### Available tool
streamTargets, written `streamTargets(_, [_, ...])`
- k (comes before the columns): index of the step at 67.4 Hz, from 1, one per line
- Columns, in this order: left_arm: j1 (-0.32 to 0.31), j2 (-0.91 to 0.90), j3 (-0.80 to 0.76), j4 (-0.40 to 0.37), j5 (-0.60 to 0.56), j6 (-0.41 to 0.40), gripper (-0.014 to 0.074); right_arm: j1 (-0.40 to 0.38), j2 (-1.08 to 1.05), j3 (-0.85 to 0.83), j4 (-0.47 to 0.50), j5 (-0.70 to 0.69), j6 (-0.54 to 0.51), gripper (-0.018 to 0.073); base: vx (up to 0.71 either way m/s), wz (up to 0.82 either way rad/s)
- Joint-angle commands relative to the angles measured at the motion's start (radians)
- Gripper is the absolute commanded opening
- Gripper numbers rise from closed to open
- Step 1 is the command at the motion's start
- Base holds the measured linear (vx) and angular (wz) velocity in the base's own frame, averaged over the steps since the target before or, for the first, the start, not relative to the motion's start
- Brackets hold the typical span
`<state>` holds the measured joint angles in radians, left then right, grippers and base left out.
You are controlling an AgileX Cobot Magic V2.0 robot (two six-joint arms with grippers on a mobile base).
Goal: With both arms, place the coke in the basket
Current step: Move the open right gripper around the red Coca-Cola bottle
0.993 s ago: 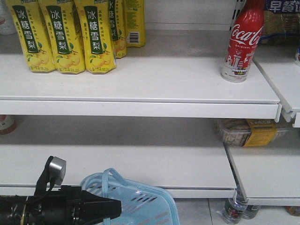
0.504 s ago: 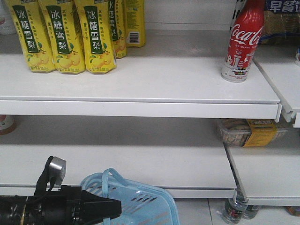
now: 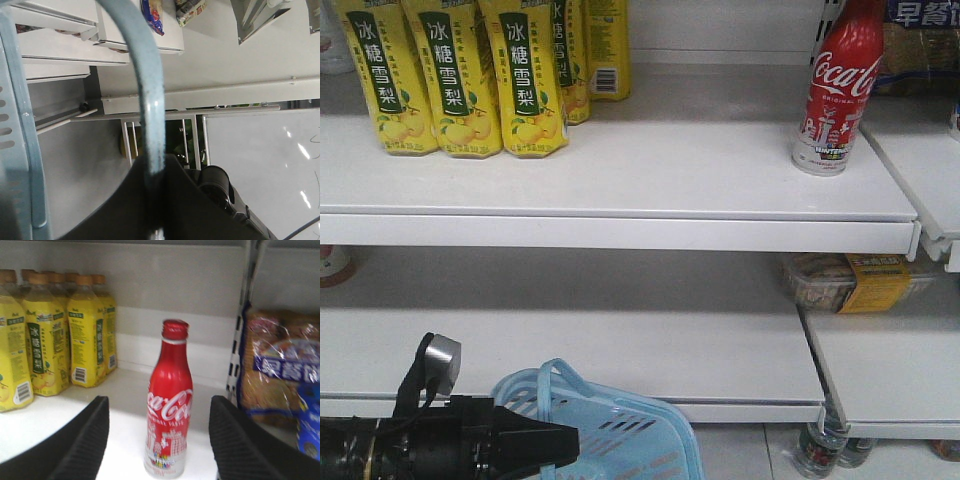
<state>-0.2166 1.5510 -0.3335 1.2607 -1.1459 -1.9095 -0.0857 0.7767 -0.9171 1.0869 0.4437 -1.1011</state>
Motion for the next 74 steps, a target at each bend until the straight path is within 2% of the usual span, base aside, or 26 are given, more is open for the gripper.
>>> streamTargets(1, [-0.001,-0.034,-0.013,-0.062,-0.229,0.009,-0.0006,-0.002,0.043,-0.056,0.138,-0.027,-0.133,0.0437,0.0,0.0])
streamTargets(13, [-0.001,-0.034,-0.013,-0.062,-0.229,0.009,-0.0006,-0.002,0.127,-0.107,0.214,-0.023,-0.236,0.0437,0.0,0.0])
streamTargets(35, [-0.001,-0.034,-0.013,-0.062,-0.229,0.009,-0.0006,-0.002,0.284,-0.221,0.229,-0.03,-0.216,0.0437,0.0,0.0])
streamTargets(56, [-0.001,-0.034,-0.013,-0.062,-0.229,0.009,-0.0006,-0.002,0.388,-0.284,0.253,0.018,-0.218,0.0437,0.0,0.0])
streamTargets(74, [-0.001,-0.034,-0.013,-0.062,-0.229,0.009,-0.0006,-0.002,0.428,-0.284,0.309,0.022,-0.283,0.0437,0.0,0.0])
